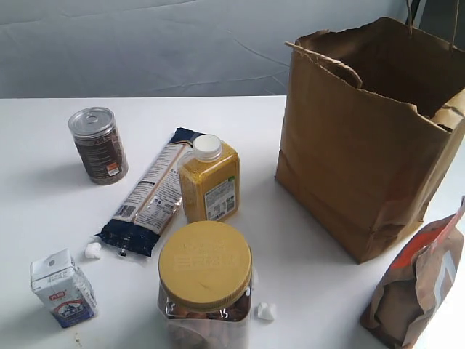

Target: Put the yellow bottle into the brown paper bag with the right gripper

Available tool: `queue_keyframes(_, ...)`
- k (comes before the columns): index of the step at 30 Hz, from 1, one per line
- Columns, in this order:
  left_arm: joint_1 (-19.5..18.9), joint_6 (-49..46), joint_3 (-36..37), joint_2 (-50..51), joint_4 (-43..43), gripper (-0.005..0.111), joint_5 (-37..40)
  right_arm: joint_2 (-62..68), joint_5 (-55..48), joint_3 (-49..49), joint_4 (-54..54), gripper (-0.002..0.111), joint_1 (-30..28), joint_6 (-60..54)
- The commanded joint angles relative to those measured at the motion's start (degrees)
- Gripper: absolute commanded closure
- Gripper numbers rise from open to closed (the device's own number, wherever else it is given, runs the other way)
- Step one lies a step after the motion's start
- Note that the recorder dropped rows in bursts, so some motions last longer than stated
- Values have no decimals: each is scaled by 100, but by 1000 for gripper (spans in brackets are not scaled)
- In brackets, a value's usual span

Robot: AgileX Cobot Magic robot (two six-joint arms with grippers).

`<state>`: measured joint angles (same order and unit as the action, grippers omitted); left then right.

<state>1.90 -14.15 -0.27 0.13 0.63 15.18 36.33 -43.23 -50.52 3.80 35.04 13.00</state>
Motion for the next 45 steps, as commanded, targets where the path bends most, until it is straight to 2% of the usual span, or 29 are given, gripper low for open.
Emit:
queue_keyframes(1, 32, 41, 27, -13, 7, 107, -32, 1247, -344, -691, -864, 108, 1442, 628)
queue_keyframes(2, 32, 41, 27, -13, 7, 107, -32, 1680, -326, -965, -1174, 108, 1925, 1237)
queue_keyframes(3, 32, 41, 27, -13, 7, 107, -32, 1924, -298, -1108, -1346, 108, 2150, 1590)
queue_keyframes(5, 32, 41, 27, -13, 7, 107, -32, 2713, -248, -1579, -2034, 108, 2705, 3065)
queue_keyframes(8, 32, 41, 27, -13, 7, 107, -32, 3694, -248, -2089, -2633, 108, 3068, 4253)
queue_keyframes(12, 32, 41, 27, -13, 7, 107, -32, 4664, -248, -2588, -2375, 105, 3171, 4403)
queue_keyframes(15, 32, 41, 27, -13, 7, 107, -32, 5128, -261, -2874, -2373, 92, 3181, 4394)
queue_keyframes(19, 32, 41, 27, -13, 7, 107, -32, 5553, -817, -3361, -1935, 75, 3246, 2661)
queue_keyframes(20, 32, 41, 27, -13, 7, 107, -32, 5642, -1080, -3480, -1713, 71, 3246, 2614)
queue_keyframes(23, 32, 41, 27, -13, 7, 107, -32, 5903, -1408, -3811, -1437, 57, 3148, 2769)
queue_keyframes(26, 32, 41, 27, -13, 7, 107, -32, 6121, -1383, -4007, -1377, 45, 3055, 3569)
queue_keyframes(35, 32, 41, 27, -13, 7, 107, -32, 6692, -1227, -4087, -1625, 42, 2878, 5225)
queue_keyframes(45, 32, 41, 27, -13, 7, 107, -32, 7893, -1442, -5298, -1530, 39, 2878, 5683)
